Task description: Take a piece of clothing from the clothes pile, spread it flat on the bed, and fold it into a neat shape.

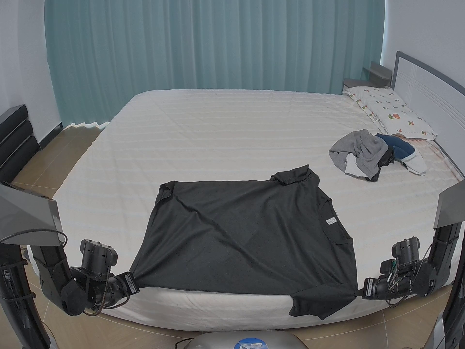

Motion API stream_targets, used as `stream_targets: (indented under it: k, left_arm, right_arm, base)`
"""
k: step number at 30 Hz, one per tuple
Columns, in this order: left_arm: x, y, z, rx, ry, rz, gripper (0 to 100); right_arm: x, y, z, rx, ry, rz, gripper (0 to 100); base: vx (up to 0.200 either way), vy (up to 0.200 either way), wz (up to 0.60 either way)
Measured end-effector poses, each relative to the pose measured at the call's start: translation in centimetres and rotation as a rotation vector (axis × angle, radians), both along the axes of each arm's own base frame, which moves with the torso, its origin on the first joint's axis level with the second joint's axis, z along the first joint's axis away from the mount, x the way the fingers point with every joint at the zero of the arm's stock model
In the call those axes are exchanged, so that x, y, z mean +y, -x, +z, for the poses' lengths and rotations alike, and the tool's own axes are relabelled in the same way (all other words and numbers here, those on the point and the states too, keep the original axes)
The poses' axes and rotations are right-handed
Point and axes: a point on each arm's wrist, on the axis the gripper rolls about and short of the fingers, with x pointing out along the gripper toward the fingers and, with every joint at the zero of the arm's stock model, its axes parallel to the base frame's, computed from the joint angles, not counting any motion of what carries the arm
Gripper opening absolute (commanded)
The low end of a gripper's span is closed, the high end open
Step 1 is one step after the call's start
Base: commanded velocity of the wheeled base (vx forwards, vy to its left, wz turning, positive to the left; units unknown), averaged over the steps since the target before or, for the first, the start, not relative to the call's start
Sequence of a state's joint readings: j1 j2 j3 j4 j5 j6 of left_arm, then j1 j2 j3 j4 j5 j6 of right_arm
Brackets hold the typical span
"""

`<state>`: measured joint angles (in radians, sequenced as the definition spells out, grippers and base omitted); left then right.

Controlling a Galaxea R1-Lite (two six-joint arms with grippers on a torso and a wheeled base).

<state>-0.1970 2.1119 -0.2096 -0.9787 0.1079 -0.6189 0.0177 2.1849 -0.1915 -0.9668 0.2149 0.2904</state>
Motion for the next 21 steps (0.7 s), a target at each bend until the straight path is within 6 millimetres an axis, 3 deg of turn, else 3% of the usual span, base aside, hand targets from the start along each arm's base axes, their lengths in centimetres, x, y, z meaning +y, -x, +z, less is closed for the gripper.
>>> stream_targets:
  k: [11, 12, 13, 14, 21]
  left_arm:
    - [0.5, 0.6, -0.4, 0.055, -0.023, -0.009, 0]
    - [0.5, 0.6, -0.5, 0.057, -0.021, -0.011, 0]
    - [0.5, 0.6, -0.5, 0.056, -0.017, -0.012, 0]
    - [0.5, 0.5, -0.5, 0.056, -0.013, -0.013, 100]
    - [0.2, 0.4, -0.5, 0.056, 0.037, -0.046, 100]
  right_arm:
    - [-1.0, 0.0, 0.0, -0.008, 0.064, 0.001, 0]
    - [-1.1, -0.1, 0.0, -0.013, 0.064, 0.0, 100]
    - [-1.1, -0.2, 0.0, -0.019, 0.063, -0.001, 100]
    - [-1.1, -0.3, -0.1, -0.024, 0.062, -0.004, 100]
    - [-1.0, -1.1, 0.2, -0.083, 0.021, -0.03, 100]
  base:
    - [0.0, 0.0, 0.0]
    - [0.0, 0.0, 0.0]
    - [0.0, 0.0, 0.0]
    - [0.0, 0.0, 0.0]
    - [0.0, 0.0, 0.0]
